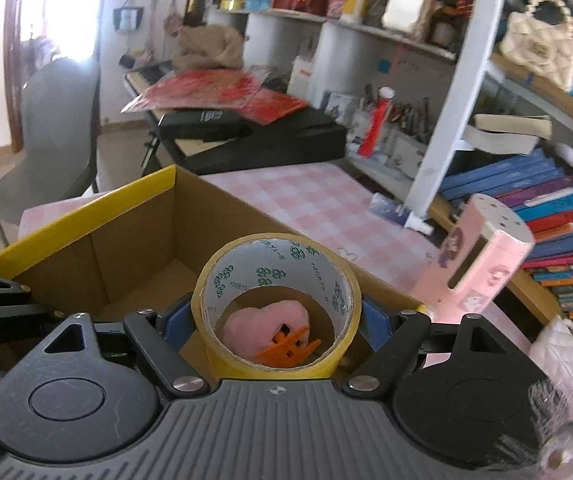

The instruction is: Organize objects

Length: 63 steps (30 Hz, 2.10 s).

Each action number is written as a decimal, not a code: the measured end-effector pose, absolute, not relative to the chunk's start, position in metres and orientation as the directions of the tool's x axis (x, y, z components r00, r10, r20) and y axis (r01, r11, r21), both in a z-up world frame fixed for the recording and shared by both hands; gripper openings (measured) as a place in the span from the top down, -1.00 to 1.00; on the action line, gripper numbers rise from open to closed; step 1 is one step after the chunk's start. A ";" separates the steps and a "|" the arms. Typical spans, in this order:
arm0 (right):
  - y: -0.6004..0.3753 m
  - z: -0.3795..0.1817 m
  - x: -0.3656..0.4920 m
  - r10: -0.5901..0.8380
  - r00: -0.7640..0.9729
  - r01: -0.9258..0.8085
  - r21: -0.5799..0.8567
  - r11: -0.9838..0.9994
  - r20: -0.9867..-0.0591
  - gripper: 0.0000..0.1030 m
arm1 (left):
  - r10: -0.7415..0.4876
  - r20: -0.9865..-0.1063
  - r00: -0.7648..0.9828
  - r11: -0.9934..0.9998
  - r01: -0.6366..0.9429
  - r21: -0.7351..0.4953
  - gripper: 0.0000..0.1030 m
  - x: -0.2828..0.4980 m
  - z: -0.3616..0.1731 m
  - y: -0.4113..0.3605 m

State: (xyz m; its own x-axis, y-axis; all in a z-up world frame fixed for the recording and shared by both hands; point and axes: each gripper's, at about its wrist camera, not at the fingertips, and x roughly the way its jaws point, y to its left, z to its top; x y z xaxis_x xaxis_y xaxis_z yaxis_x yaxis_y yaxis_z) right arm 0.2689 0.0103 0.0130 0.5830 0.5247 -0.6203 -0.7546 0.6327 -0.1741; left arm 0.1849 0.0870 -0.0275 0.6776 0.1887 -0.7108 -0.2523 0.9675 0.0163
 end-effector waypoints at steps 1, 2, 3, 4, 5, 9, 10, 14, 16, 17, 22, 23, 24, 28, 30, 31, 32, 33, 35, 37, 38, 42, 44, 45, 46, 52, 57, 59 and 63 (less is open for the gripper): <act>0.014 0.012 0.272 0.526 0.571 -0.763 -0.170 0.624 -0.631 -0.58 | 0.191 -0.712 0.675 0.967 -0.255 0.018 0.55 0.185 -0.028 0.087; 0.017 0.010 0.274 0.524 0.560 -0.770 -0.169 0.616 -0.642 -0.58 | 0.192 -0.713 0.674 0.966 -0.257 0.018 0.55 0.187 -0.028 0.087; 0.021 0.008 0.276 0.520 0.550 -0.777 -0.171 0.606 -0.654 -0.58 | 0.193 -0.713 0.674 0.966 -0.259 0.017 0.55 0.187 -0.028 0.087; 0.024 0.007 0.277 0.518 0.544 -0.782 -0.175 0.599 -0.660 -0.58 | 0.193 -0.713 0.675 0.966 -0.260 0.015 0.54 0.187 -0.028 0.087; 0.026 0.006 0.279 0.515 0.538 -0.787 -0.177 0.591 -0.667 -0.58 | 0.193 -0.711 0.676 0.966 -0.260 0.016 0.52 0.186 -0.028 0.087; 0.035 0.001 0.286 0.498 0.504 -0.802 -0.168 0.573 -0.705 -0.58 | 0.202 -0.707 0.678 0.963 -0.268 0.019 0.39 0.182 -0.027 0.086; 0.037 0.000 0.287 0.495 0.501 -0.804 -0.170 0.570 -0.710 -0.58 | 0.207 -0.704 0.679 0.962 -0.274 0.018 0.34 0.181 -0.026 0.086; 0.043 -0.003 0.290 0.481 0.477 -0.816 -0.167 0.554 -0.736 -0.58 | 0.218 -0.692 0.688 0.956 -0.294 0.009 0.03 0.175 -0.022 0.088; 0.046 -0.005 0.290 0.479 0.471 -0.822 -0.171 0.543 -0.741 -0.58 | 0.216 -0.686 0.695 0.955 -0.296 0.000 -0.02 0.172 -0.020 0.089; 0.046 -0.005 0.290 0.479 0.470 -0.824 -0.174 0.540 -0.741 -0.58 | 0.213 -0.684 0.697 0.955 -0.296 -0.004 -0.04 0.170 -0.018 0.089; 0.046 -0.003 0.289 0.474 0.475 -0.816 -0.170 0.552 -0.741 -0.59 | 0.202 -0.667 0.718 0.958 -0.286 -0.017 -0.29 0.163 -0.013 0.088; 0.045 -0.002 0.288 0.475 0.476 -0.814 -0.165 0.557 -0.740 -0.60 | 0.201 -0.662 0.722 0.959 -0.282 -0.016 -0.33 0.161 -0.012 0.088; 0.044 0.000 0.287 0.477 0.479 -0.811 -0.162 0.563 -0.737 -0.60 | 0.201 -0.656 0.727 0.960 -0.279 -0.015 -0.34 0.160 -0.010 0.087; 0.034 0.010 0.277 0.486 0.508 -0.791 -0.161 0.590 -0.711 -0.65 | 0.202 -0.629 0.751 0.963 -0.270 -0.014 -0.47 0.151 -0.005 0.085; 0.027 0.020 0.269 0.497 0.545 -0.771 -0.171 0.614 -0.675 -0.77 | 0.193 -0.614 0.765 0.965 -0.263 -0.023 -0.52 0.145 -0.001 0.084; 0.023 0.027 0.264 0.501 0.562 -0.760 -0.173 0.626 -0.658 -0.78 | 0.190 -0.608 0.771 0.965 -0.260 -0.028 -0.55 0.142 0.001 0.084; 0.019 0.032 0.260 0.505 0.575 -0.751 -0.171 0.637 -0.644 -0.78 | 0.186 -0.599 0.779 0.966 -0.257 -0.034 -0.60 0.139 0.003 0.084; 0.015 0.038 0.256 0.507 0.588 -0.740 -0.167 0.651 -0.630 -0.78 | 0.182 -0.589 0.787 0.967 -0.253 -0.039 -0.61 0.135 0.006 0.083; 0.004 0.051 0.246 0.512 0.616 -0.715 -0.151 0.683 -0.599 -0.78 | 0.173 -0.571 0.803 0.969 -0.243 -0.048 -0.62 0.127 0.012 0.082; -0.006 0.063 0.233 0.513 0.644 -0.688 -0.136 0.713 -0.567 -0.78 | 0.163 -0.555 0.816 0.972 -0.231 -0.054 -0.63 0.120 0.017 0.082; -0.011 0.067 0.228 0.511 0.658 -0.674 -0.130 0.727 -0.553 -0.78 | 0.157 -0.547 0.822 0.973 -0.224 -0.057 -0.64 0.115 0.020 0.081; -0.031 0.081 0.202 0.481 0.713 -0.609 -0.110 0.786 -0.510 -0.78 | 0.132 -0.518 0.845 0.978 -0.195 -0.068 -0.68 0.098 0.032 0.079; -0.042 0.085 0.188 0.460 0.739 -0.575 -0.106 0.811 -0.492 -0.81 | 0.124 -0.509 0.852 0.980 -0.185 -0.072 -0.73 0.089 0.036 0.078; -0.047 0.086 0.180 0.448 0.752 -0.559 -0.107 0.822 -0.483 -0.82 | 0.122 -0.505 0.855 0.981 -0.183 -0.072 -0.77 0.085 0.038 0.078; -0.054 0.087 0.172 0.431 0.769 -0.537 -0.110 0.837 -0.472 -0.83 | 0.121 -0.501 0.857 0.981 -0.180 -0.072 -0.78 0.081 0.039 0.077; -0.092 0.082 0.131 0.299 0.851 -0.366 -0.080 0.927 -0.431 -0.94 | 0.113 -0.500 0.859 0.985 -0.163 -0.057 -0.86 0.060 0.041 0.073; -0.110 0.068 0.098 0.157 0.878 -0.221 -0.092 0.971 -0.451 -1.00 | 0.102 -0.514 0.852 0.990 -0.136 -0.029 -0.90 0.047 0.038 0.064; -0.117 0.062 0.084 0.116 0.881 -0.175 -0.088 0.981 -0.460 -1.00 | 0.092 -0.519 0.850 0.992 -0.123 -0.025 -0.92 0.042 0.036 0.059; -0.129 0.049 0.059 0.047 0.883 -0.101 -0.090 0.991 -0.467 -1.00 | 0.073 -0.532 0.844 0.995 -0.098 -0.018 -0.96 0.031 0.031 0.047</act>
